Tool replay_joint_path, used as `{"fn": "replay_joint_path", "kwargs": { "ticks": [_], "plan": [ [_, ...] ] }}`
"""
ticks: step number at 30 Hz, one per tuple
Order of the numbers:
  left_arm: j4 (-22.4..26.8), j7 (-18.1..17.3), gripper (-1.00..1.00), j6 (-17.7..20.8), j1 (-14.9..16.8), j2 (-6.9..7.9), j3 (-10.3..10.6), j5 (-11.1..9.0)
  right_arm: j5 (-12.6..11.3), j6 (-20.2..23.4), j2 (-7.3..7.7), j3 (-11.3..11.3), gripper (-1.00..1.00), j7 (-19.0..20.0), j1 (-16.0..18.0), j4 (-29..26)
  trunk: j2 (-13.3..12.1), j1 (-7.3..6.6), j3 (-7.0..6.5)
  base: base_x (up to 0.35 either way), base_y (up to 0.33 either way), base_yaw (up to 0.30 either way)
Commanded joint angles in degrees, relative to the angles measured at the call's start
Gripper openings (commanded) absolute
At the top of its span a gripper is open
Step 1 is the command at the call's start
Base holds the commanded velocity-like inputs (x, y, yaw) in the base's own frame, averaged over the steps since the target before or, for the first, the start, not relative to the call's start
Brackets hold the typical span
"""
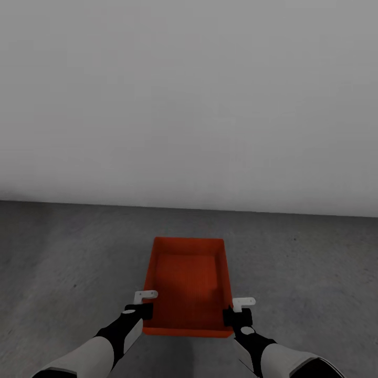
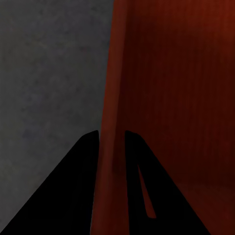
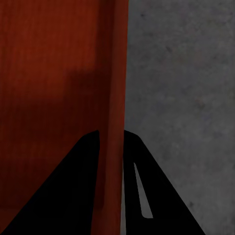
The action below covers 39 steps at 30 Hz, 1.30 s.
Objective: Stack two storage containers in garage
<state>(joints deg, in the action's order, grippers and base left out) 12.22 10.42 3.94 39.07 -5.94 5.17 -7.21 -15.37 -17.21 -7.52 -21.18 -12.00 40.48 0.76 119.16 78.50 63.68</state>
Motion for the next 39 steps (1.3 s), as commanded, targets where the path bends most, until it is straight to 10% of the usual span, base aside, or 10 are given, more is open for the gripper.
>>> {"fn": "replay_joint_path", "kwargs": {
  "ticks": [1, 9, 10, 11, 39],
  "plan": [
    [0.38, 0.65, -1.0, 0.37, 0.04, 0.4, -0.85, -0.13, -0.75, -0.18, 0.02, 0.96, -1.0, -0.13, 0.01, 0.2, 0.02, -0.01, 0.04, 0.0, 0.0, 0.0],
    [0.51, 0.69, -1.0, 0.37, 0.04, 0.4, -0.87, -0.12, -0.71, -0.12, -0.03, 0.96, -1.0, -0.13, 0.01, 0.2, 0.02, -0.01, 0.04, 0.0, 0.0, 0.0],
    [0.52, 0.68, -1.0, 0.37, 0.04, 0.4, -0.87, -0.11, -0.71, -0.14, -0.04, 0.96, 1.0, -0.13, -0.01, 0.2, 0.02, -0.01, 0.04, 0.0, 0.0, 0.0],
    [0.5, 0.7, 1.0, 0.37, 0.04, 0.43, -0.88, -0.1, -0.71, -0.15, -0.04, 0.96, 1.0, -0.13, 0.0, 0.2, 0.02, -0.01, 0.04, 0.0, 0.0, 0.0],
    [0.52, 0.73, 1.0, 0.37, 0.04, 0.51, -1.02, -0.16, -0.71, -0.19, -0.04, 0.96, 1.0, -0.13, 0.0, 0.2, 0.02, -0.01, 0.04, 0.0, 0.0, 0.0]
  ]
}}
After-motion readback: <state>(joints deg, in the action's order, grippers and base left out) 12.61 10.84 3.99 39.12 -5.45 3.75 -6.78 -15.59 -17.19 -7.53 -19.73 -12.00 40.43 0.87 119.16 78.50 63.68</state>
